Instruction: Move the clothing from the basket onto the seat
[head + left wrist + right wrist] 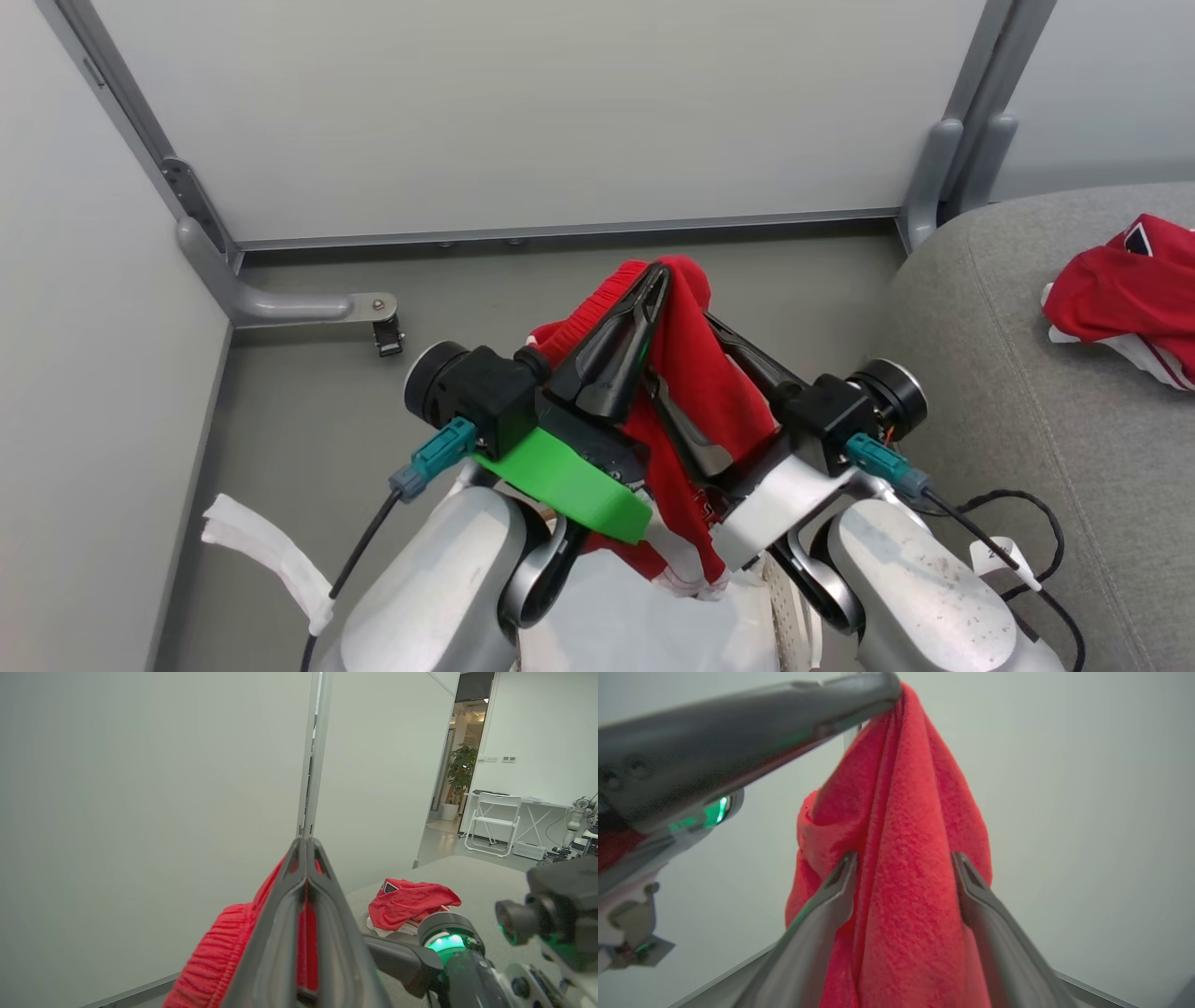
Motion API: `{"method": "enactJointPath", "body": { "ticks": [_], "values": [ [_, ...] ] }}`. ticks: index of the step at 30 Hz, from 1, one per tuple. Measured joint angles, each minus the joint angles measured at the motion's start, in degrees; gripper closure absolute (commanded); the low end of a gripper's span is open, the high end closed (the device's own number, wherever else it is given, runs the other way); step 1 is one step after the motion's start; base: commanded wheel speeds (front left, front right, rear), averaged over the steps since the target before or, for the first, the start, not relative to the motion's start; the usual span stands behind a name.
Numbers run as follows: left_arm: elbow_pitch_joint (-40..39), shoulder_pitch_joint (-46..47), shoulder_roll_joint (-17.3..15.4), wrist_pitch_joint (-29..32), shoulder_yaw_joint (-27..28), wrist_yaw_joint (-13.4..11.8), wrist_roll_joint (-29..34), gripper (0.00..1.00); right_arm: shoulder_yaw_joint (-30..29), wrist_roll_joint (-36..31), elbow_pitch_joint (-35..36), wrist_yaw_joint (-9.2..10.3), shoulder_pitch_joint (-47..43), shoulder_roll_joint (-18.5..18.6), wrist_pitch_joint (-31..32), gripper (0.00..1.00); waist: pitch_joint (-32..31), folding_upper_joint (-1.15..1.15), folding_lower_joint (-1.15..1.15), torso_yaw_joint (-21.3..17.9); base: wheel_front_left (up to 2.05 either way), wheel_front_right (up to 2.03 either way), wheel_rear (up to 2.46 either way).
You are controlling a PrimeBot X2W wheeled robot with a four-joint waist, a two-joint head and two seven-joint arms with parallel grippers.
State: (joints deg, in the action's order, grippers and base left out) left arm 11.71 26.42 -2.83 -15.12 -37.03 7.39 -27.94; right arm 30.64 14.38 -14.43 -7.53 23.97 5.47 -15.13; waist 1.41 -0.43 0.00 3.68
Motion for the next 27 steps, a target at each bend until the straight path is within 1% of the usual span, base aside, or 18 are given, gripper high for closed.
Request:
{"method": "enactJointPath", "body": {
  "ticks": [6, 7, 9, 11, 16, 26, 27],
  "values": [
    [-0.4, 0.0, 0.0, 0.0, -2.6, 0.0, -0.9, 1.00, 0.1, -1.2, -8.0, 0.00, 0.2, -1.6, 0.0, 0.00, -0.4, 0.00, 0.00, 1.8, 0.00, 0.00, 0.00],
    [-0.5, 0.0, 0.0, 0.0, -3.0, 0.0, -1.1, 1.00, 0.4, -1.1, -9.6, 0.00, 0.2, -1.7, 0.0, 0.25, -0.5, 0.00, 0.00, 2.1, 0.00, 0.00, 0.00],
    [-0.5, 0.0, 0.0, 0.0, -3.6, 0.0, -1.3, 1.00, 0.8, -0.2, -12.0, 0.00, 0.2, -2.2, 0.0, 1.00, -0.6, 0.00, 0.00, 2.7, 0.00, 0.00, 0.00],
    [-0.4, 0.0, 0.0, 0.0, -3.7, 0.0, -1.3, 1.00, 1.5, 1.0, -13.8, 0.00, 0.2, -2.4, 0.0, 1.00, -0.7, 0.00, 0.00, 3.2, 0.00, 0.00, 0.00],
    [-0.3, 0.0, 0.0, 0.0, -3.3, 0.0, -1.5, 1.00, 1.7, 2.8, -14.6, 0.00, 0.2, -2.5, 0.0, 1.00, -0.5, 0.00, 0.00, 3.4, 0.00, 0.00, 0.00],
    [-0.4, -0.7, 0.0, 0.0, -2.0, -0.1, -1.3, 1.00, 0.7, 4.2, -13.7, 0.00, 0.5, -2.6, 0.0, 1.00, -0.2, 0.00, 0.00, 1.4, 0.00, 0.00, 0.00],
    [-0.2, -0.8, 0.0, 0.0, -1.9, -0.2, -1.3, 0.64, 0.6, 4.2, -13.6, 0.00, 0.5, -2.6, 0.0, 1.00, -0.1, 0.00, 0.00, 1.0, 0.00, 0.00, 0.00]
  ]
}}
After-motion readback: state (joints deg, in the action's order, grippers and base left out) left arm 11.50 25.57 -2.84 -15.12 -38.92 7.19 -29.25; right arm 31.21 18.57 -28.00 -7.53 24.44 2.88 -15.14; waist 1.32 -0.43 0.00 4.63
